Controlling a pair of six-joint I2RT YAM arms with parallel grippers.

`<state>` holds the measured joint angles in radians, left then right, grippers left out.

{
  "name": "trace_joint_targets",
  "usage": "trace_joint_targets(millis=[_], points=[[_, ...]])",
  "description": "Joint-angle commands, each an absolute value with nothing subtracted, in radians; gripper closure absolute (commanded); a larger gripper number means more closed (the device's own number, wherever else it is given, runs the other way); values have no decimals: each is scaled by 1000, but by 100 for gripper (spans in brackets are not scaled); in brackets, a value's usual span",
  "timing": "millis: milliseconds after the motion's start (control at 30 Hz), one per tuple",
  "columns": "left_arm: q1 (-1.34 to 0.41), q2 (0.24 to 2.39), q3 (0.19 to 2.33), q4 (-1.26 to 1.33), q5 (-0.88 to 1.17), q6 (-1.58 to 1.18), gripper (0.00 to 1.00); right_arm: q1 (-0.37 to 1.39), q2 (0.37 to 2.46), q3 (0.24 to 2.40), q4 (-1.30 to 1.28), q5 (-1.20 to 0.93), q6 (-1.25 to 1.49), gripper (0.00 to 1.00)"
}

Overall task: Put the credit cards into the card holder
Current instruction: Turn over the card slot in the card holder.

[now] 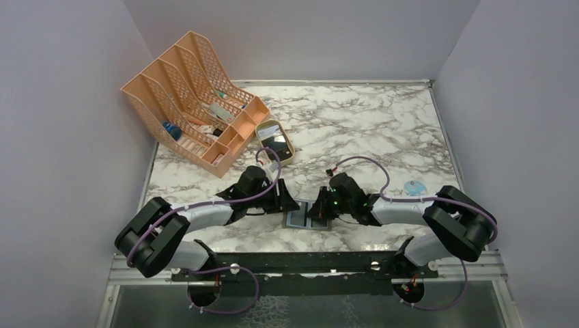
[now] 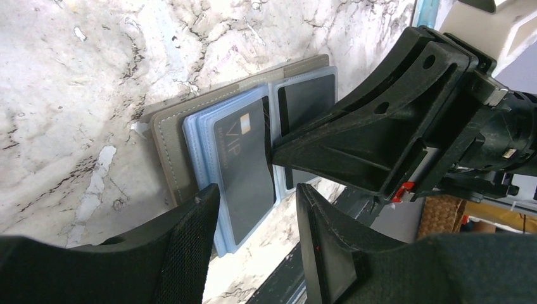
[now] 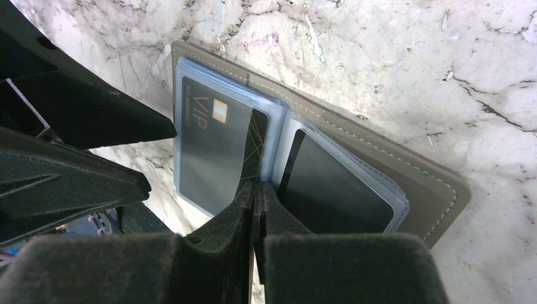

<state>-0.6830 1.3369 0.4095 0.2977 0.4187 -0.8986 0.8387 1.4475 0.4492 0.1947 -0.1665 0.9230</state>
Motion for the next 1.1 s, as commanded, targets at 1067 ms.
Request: trace_joint_targets(millis=[1067], points=[[-704, 1292, 510, 129, 334, -804, 48, 845, 1468, 433, 181, -150, 915, 96]])
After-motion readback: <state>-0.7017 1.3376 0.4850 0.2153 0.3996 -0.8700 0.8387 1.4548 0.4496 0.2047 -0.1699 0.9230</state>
